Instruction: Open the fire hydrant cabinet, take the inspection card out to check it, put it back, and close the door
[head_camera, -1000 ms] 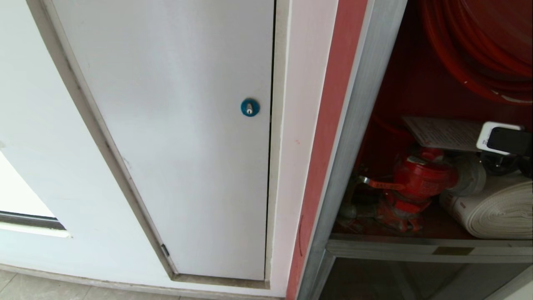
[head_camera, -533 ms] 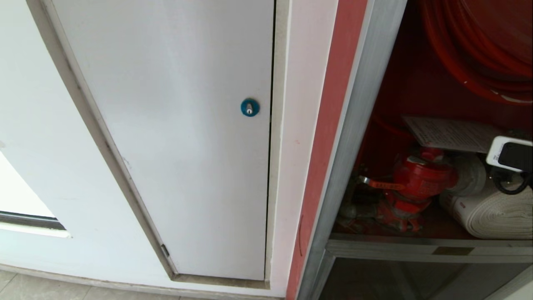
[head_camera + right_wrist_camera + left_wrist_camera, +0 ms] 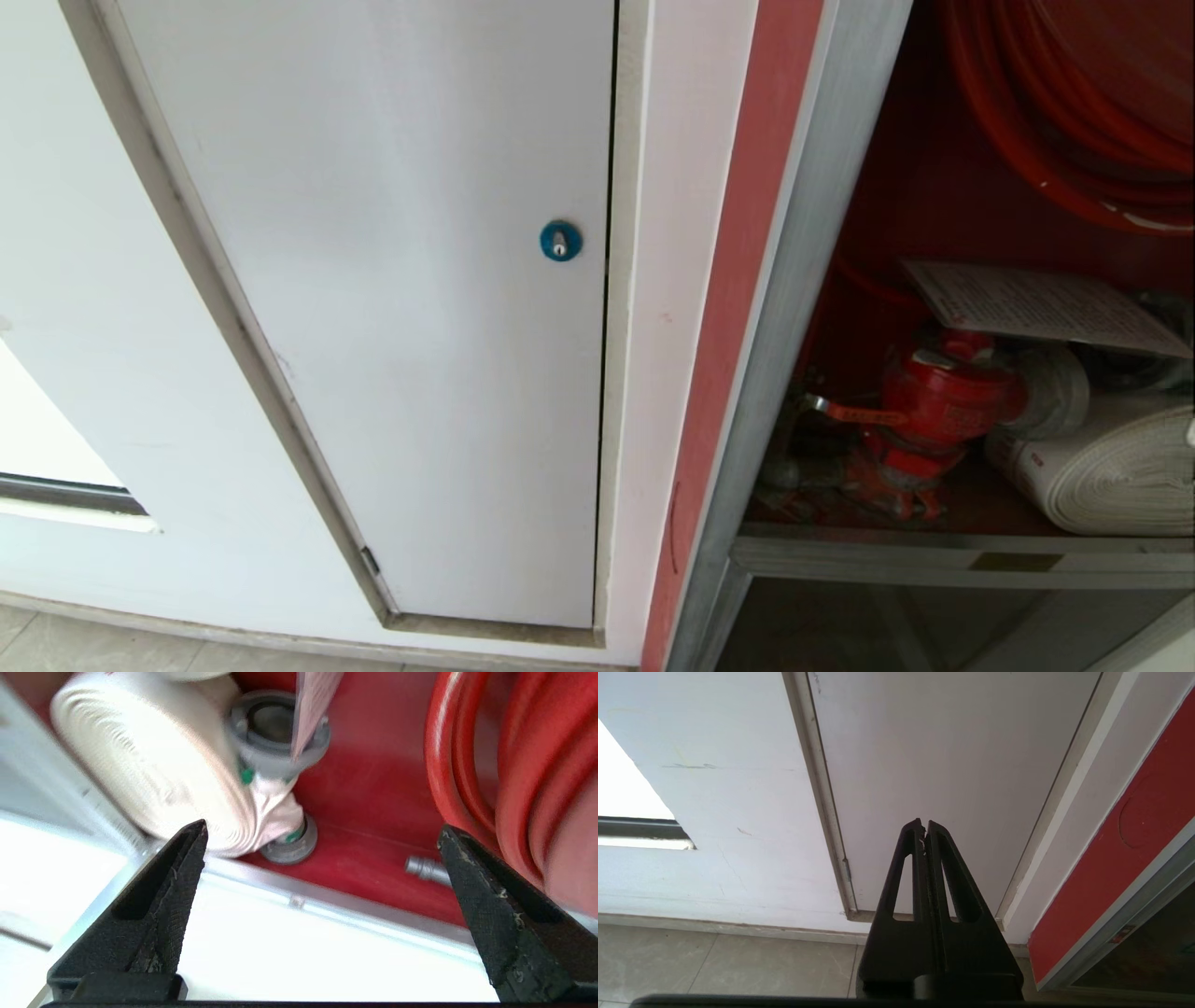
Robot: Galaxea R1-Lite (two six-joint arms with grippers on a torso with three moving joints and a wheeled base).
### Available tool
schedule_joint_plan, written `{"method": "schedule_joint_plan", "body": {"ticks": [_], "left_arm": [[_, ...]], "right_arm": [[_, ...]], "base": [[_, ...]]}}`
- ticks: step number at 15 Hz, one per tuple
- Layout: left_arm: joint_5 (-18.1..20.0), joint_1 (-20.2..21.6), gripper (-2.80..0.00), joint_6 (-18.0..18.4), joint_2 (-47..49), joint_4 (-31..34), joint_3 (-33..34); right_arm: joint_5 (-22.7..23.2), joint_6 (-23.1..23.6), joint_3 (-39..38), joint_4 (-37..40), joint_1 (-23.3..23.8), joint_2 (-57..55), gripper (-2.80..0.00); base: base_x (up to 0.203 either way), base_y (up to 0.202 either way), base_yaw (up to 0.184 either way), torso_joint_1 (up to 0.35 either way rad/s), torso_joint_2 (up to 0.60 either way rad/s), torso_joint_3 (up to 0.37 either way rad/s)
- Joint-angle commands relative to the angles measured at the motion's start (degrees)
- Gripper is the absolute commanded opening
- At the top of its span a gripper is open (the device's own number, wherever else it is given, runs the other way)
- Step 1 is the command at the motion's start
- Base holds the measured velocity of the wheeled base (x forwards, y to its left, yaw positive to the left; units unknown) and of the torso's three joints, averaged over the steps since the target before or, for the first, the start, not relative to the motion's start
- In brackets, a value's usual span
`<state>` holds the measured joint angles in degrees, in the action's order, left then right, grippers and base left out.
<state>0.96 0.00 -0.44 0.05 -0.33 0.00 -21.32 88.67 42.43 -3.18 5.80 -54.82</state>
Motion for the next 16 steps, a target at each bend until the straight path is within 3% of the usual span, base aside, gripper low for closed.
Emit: {"method": "schedule_joint_plan", "body": {"ticks": [1,4,6,10,16], "left_arm": [[0.0,0.0,-2.8,-0.09,0.04,-0.02,0.0],[0.0,0.0,-2.8,-0.02,0.04,-0.02,0.0],[0.0,0.0,-2.8,0.0,0.04,-0.02,0.0],[0.0,0.0,-2.8,0.0,0.04,-0.02,0.09],[0.0,0.0,-2.8,-0.01,0.04,-0.02,0.0]], "right_arm": [[0.09,0.27,-0.16,3.87,0.0,6.82,-2.8],[0.36,-1.01,-0.29,6.91,0.0,10.13,-2.8],[0.8,-5.58,-0.55,6.96,-0.07,10.18,-2.8],[5.21,-26.43,-1.04,7.2,-0.17,8.39,-2.8],[19.38,-60.8,-1.38,7.58,-0.18,7.8,-2.8]], "base": [[0.0,0.0,0.0,0.0,0.0,0.0],[0.0,0.0,0.0,0.0,0.0,0.0],[0.0,0.0,0.0,0.0,0.0,0.0],[0.0,0.0,0.0,0.0,0.0,0.0],[0.0,0.0,0.0,0.0,0.0,0.0]]}}
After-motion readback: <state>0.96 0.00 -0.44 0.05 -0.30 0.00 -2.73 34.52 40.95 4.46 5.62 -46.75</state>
